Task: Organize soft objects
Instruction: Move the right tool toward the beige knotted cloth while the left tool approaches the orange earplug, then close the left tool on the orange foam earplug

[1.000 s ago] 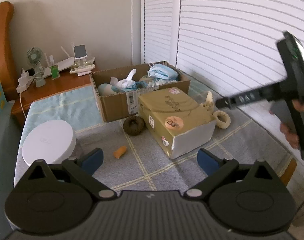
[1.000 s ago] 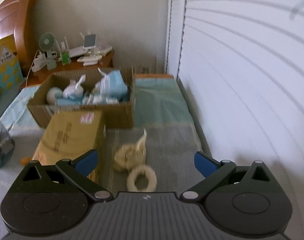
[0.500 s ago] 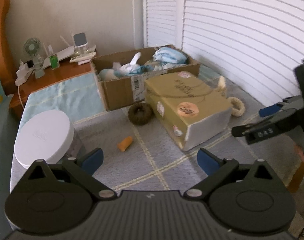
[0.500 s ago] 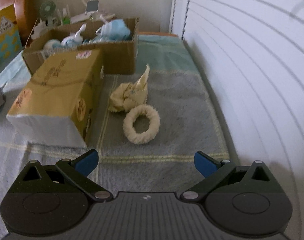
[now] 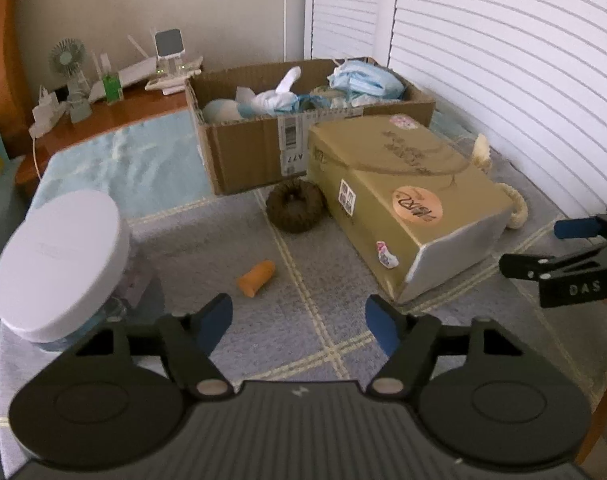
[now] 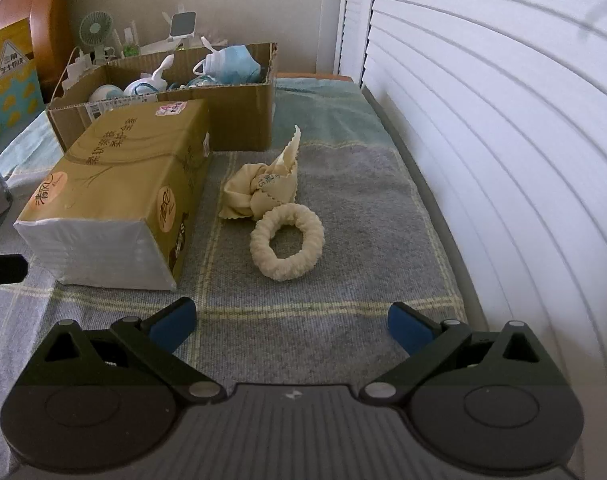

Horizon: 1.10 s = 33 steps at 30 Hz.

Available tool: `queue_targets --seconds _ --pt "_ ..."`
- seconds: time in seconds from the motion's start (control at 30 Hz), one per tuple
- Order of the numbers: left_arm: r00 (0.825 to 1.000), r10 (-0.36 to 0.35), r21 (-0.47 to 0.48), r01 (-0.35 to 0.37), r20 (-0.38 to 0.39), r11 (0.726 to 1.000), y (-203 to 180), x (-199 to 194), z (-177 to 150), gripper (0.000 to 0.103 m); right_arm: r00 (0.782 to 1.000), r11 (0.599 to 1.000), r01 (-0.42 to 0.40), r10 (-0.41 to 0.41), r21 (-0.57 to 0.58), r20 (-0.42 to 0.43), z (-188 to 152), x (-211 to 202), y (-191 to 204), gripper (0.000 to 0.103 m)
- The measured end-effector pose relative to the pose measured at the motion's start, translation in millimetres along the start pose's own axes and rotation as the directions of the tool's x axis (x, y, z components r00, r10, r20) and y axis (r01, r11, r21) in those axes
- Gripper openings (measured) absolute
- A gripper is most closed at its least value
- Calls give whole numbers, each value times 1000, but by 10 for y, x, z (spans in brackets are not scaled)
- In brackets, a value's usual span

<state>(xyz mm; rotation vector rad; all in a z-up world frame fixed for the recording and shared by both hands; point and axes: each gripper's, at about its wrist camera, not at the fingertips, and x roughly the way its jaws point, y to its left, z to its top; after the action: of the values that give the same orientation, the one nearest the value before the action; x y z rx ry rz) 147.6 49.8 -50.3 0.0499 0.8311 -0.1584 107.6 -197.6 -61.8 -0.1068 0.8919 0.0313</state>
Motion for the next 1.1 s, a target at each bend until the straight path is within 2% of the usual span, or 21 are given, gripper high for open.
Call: queue_targets --seconds 0.07,0.13,0.2,0.57,0.77,0.83,1.1 --pt "1000 14 -11 -14 -10 1000 4 56 7 72 1000 1000 2 -2 2 5 -7 -2 1 103" --pt "1000 11 -34 -11 -12 999 22 94 14 63 1000 1000 1 -1 2 9 -11 -3 -1 103" --pt "1000 -11 -52 10 -16 999 39 123 21 63 1000 1000 1 -1 2 14 -19 -5 0 103" --pt "999 -27 -97 29 17 995 102 217 110 61 1000 1000 5 -5 6 23 -31 -20 1 103" --pt "999 -4 -100 7 33 995 113 264 152 49 1000 1000 8 -8 8 25 -33 -23 6 103" --pt "999 9 -96 -5 39 995 122 269 156 41 1000 1000 9 -9 8 28 -37 -24 8 103" --pt "998 36 -47 -34 59 998 122 265 126 25 999 1000 0 0 0 37 -51 -26 0 103"
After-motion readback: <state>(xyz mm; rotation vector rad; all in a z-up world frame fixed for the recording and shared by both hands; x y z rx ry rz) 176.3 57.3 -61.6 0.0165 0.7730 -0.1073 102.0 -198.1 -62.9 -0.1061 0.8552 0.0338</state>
